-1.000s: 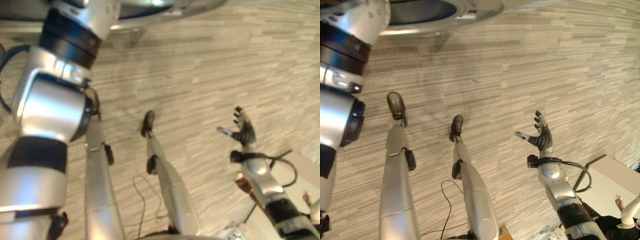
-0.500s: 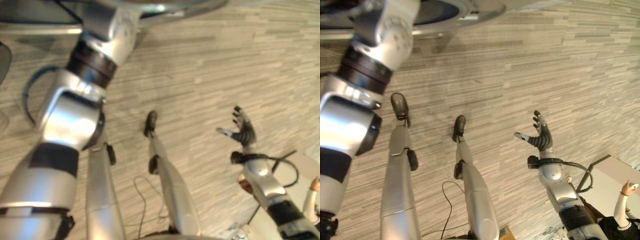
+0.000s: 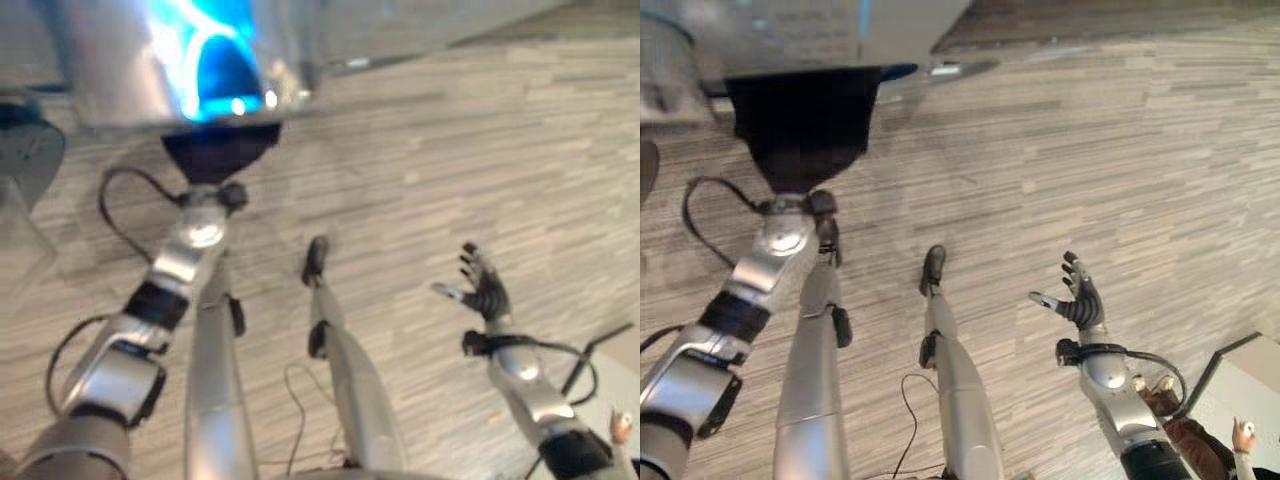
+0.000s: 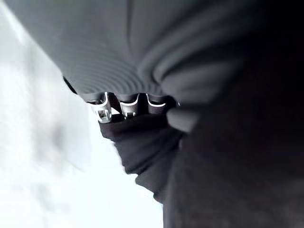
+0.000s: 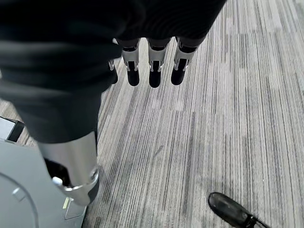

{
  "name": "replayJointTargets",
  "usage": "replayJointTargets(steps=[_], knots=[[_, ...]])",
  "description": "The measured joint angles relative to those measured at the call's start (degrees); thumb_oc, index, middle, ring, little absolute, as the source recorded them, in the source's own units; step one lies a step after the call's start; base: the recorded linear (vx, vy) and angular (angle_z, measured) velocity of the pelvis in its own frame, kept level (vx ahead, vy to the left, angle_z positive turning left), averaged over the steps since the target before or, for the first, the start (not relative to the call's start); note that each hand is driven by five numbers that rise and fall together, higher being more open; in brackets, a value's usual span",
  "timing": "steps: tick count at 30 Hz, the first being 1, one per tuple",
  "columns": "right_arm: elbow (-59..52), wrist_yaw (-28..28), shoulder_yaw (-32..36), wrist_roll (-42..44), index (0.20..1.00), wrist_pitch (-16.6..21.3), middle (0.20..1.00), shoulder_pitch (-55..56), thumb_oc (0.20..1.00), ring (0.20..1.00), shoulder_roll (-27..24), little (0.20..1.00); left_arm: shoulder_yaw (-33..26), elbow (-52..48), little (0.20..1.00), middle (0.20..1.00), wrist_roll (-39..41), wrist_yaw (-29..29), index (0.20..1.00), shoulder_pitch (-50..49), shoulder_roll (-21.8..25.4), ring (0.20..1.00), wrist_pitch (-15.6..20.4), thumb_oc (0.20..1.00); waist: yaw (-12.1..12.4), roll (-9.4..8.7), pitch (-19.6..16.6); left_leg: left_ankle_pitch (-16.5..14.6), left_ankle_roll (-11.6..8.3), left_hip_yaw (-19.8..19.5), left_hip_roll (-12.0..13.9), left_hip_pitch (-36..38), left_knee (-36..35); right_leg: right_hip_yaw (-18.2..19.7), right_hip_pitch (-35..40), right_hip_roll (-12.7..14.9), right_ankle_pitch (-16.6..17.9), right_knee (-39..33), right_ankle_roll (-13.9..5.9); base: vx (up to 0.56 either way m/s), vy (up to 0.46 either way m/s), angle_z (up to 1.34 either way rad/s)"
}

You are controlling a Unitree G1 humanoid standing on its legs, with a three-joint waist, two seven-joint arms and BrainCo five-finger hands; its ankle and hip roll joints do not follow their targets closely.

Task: Grab the laundry basket,head to the washer,open it,put in the laundry and shut it.

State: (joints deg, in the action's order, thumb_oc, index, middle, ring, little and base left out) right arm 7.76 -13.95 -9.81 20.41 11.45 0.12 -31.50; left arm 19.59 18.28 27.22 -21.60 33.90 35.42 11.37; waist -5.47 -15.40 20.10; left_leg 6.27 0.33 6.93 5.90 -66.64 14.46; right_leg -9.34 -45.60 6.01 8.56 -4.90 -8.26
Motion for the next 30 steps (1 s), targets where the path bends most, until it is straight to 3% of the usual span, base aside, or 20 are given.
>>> replayJointTargets(steps=[5,7,18,23,30], knots=[[0.0,0.7,0.8,0.0,1.0,-0.5,1.0,0.9,1.0,1.0,-0.3,1.0,-4.0,-6.7,1.0,1.0,2.3,4.3,1.0,-12.5,3.5,1.0,0.0,1.0,2.4,1.19,0.3,-0.6,0.08,0.4,-0.2,3.5,-0.3,-0.2,3.1,0.3,0.0,0.0,0.02,-0.03,-0.015,0.0],[-0.1,1.9,0.9,0.0,1.0,-0.7,1.0,1.1,1.0,1.0,-0.2,1.0,-6.2,-11.5,1.0,1.0,3.4,6.6,1.0,-18.5,5.8,1.0,0.3,1.0,2.2,1.49,0.5,-0.8,-0.08,0.4,-0.2,4.9,-0.4,-1.1,4.5,0.3,-0.6,0.0,0.84,0.0,-0.017,0.01],[4.7,5.3,0.6,-0.3,1.0,-1.4,1.0,2.7,1.0,1.0,0.1,1.0,-7.1,-13.7,1.0,1.0,6.2,12.7,1.0,-30.2,5.7,1.0,0.7,1.0,4.9,4.97,0.7,-1.2,-0.38,0.3,-1.4,16.7,-2.5,-2.6,15.6,1.2,-3.6,0.0,1.3,-0.01,-0.034,0.06],[4.7,5.6,0.9,-0.3,1.0,-1.4,1.0,2.6,1.0,1.0,-0.6,1.0,-5.6,-14.0,1.0,1.0,6.7,13.0,1.0,-26.1,3.8,1.0,0.5,1.0,4.8,5.12,0.8,-1.2,-0.42,0.3,-1.1,16.4,-2.5,-2.7,15.3,0.9,-3.7,0.0,1.38,-0.02,-0.014,0.0],[4.8,5.1,2.9,-0.5,1.0,-1.4,1.0,3.1,1.0,1.0,0.7,1.0,0.0,-8.0,1.0,1.0,6.0,9.0,1.0,-1.7,-8.0,1.0,0.0,1.0,0.0,4.37,0.5,-1.1,-0.27,0.1,-1.4,15.1,-2.5,-2.7,14.2,1.0,-3.4,0.0,1.23,0.0,0.0,0.01]])
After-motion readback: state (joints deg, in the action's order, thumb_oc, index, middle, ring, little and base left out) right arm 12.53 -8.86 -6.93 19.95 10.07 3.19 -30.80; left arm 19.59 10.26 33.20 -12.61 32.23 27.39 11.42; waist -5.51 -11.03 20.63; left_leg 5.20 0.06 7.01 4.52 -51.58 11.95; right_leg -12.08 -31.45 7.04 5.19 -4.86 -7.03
